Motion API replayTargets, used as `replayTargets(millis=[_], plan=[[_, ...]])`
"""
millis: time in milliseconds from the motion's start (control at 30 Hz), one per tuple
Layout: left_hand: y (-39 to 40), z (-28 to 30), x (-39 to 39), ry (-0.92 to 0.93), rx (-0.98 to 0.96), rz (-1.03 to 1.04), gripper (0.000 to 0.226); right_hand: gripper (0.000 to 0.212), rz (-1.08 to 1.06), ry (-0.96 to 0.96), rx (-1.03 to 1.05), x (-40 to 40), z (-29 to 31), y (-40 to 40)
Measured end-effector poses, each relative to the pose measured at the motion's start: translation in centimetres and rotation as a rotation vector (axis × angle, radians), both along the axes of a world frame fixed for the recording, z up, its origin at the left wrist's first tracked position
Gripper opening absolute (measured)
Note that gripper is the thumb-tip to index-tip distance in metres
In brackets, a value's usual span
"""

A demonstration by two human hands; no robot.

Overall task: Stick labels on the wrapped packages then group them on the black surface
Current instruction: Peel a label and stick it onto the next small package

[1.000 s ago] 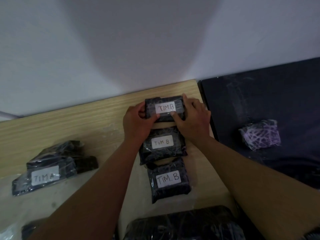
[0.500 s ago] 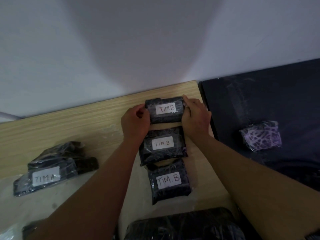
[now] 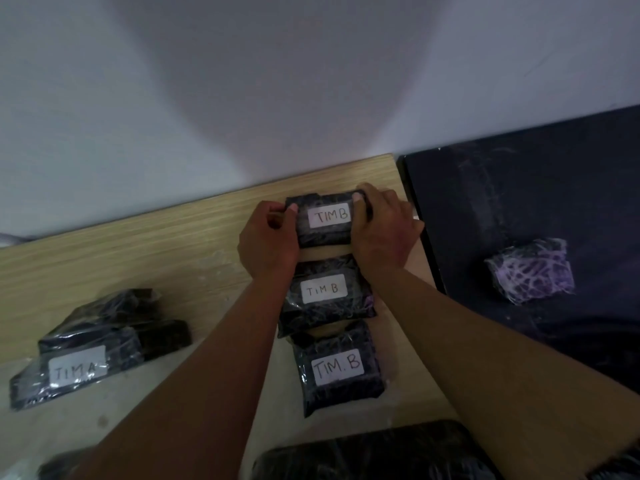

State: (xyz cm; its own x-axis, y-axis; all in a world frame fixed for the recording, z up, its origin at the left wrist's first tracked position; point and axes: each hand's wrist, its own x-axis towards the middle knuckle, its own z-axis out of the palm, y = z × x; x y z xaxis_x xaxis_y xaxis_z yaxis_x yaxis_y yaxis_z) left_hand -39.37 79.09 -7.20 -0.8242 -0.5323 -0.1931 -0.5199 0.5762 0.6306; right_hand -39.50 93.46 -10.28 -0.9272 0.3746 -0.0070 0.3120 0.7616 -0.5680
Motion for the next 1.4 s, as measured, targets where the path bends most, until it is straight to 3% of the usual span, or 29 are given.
replayTargets(millis=[300,600,800,933,1167,1400], plan=[[-0.4,-0.3,0.8,0.083,-0.018,-0.063,0.025,0.042,0.045,0.059,-0.103,0.8,-0.1,1.0],[-0.7,0.1,1.1,0.07,0.044,-0.048,0.025,0.032,0.051,0.044,-0.107,0.6,0.4,1.4],[0.1,-0.8,0.9,0.09,-0.028,-0.079,0.03,0.028,0.03,0.068,-0.048,0.4,0.3,0.9],[0.1,-1.8,1.0,0.094,-0.177,-0.152,0.038,0.027,0.058,0.082,0.007,0.3,0.0,0.8],[0.0,-2.0,1.0,0.126,-0.265,-0.208,0.027,0.023,0.041,0.114,0.022,0.4,-0.1,0.8],[-0.4,-1.4,0.7,0.083,-0.205,-0.208,0.02,0.027,0.071,0.086,-0.004,0.2,0.1,1.6]])
